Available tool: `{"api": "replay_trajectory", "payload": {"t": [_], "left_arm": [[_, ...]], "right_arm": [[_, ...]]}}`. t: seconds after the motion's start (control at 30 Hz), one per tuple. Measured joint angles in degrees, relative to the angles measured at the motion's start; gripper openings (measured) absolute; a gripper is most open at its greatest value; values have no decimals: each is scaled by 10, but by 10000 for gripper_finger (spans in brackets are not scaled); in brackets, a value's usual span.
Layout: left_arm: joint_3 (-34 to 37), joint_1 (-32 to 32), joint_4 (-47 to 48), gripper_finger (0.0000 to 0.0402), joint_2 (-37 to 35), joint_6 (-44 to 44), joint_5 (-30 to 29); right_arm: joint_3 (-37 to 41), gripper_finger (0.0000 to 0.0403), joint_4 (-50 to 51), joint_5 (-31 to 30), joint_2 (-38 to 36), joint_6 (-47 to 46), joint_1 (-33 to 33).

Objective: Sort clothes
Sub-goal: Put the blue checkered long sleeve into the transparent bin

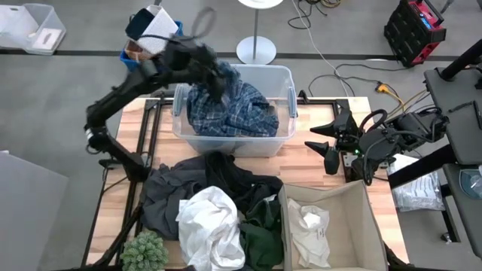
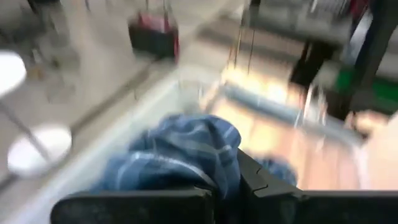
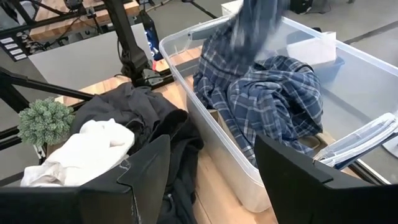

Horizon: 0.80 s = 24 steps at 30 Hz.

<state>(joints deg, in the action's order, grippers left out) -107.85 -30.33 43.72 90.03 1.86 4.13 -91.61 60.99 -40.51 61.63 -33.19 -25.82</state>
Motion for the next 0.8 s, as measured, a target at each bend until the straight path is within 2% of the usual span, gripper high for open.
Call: {"api": "replay_trajectory", "payload": {"t": [0.1,0.3,0.53,0.67,0.8], "left_arm": [[0,6,76,0,35,-6,25],[0,17,217,0,100,-8,31],[0,18,284,8,160,-9,56],[1,18,310,44,171,-23,96],[1,21,311,110,145,-15,130]], "right_arm": [[0,224,0,0,0,0,0],[0,222,0,0,0,1,0],[0,231,0,0,0,1,0],[0,236,0,3,0,-2,0],[0,245,0,5,0,-8,0]]}}
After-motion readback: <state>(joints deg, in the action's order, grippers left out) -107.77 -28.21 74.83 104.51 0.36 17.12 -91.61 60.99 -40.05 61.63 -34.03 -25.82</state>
